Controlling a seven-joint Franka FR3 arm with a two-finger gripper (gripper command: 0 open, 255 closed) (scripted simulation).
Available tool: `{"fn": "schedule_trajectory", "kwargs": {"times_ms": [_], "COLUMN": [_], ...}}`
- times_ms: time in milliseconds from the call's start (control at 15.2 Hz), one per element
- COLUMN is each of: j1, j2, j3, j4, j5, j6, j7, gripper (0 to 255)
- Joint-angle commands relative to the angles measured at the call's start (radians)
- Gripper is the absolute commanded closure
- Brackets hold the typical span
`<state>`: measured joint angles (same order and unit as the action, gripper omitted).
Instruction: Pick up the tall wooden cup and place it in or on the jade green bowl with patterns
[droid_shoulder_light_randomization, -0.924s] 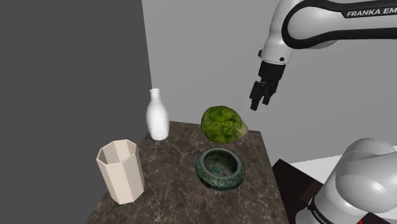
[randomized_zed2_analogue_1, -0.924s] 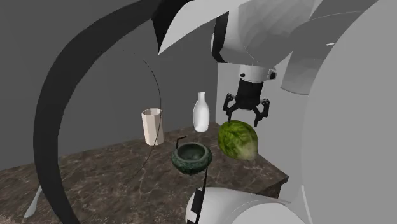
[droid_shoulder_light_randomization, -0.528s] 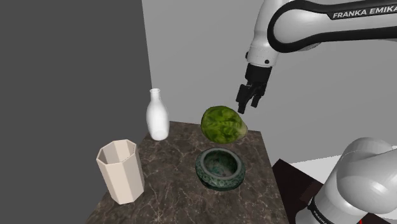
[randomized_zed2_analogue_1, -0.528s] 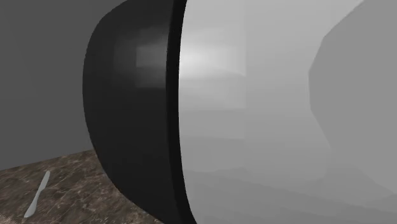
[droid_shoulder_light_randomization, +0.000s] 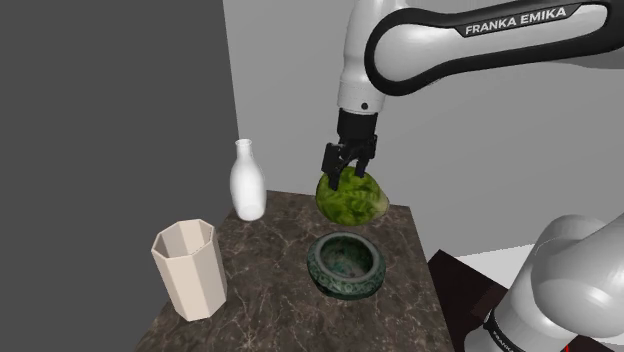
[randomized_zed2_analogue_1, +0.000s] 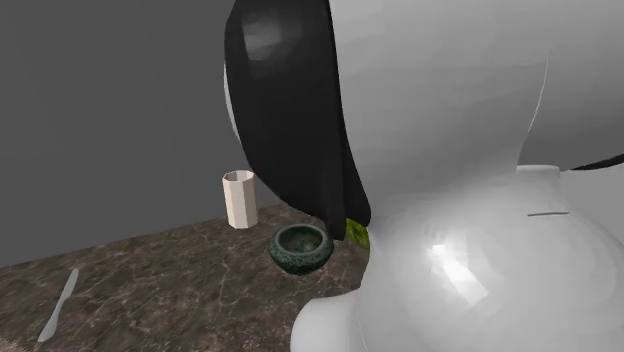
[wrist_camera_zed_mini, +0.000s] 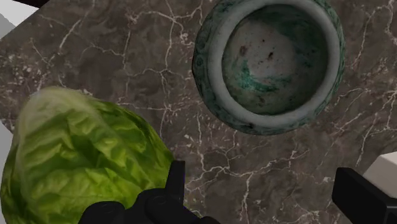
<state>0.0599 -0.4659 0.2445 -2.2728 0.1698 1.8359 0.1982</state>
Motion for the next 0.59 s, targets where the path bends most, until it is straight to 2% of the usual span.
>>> {"fn": "schedule_trajectory", "kwargs": {"times_ms": [0,528], "j1": [0.007,0.037], "j2": [0.057,0.327], "j3": [0.035,0.175], "j4": [0.044,0.271], "j5": [-0.003,-0.076], "j6": [0.015,0.048], "j7": [0.041,0.234], "gripper": [0,0]}}
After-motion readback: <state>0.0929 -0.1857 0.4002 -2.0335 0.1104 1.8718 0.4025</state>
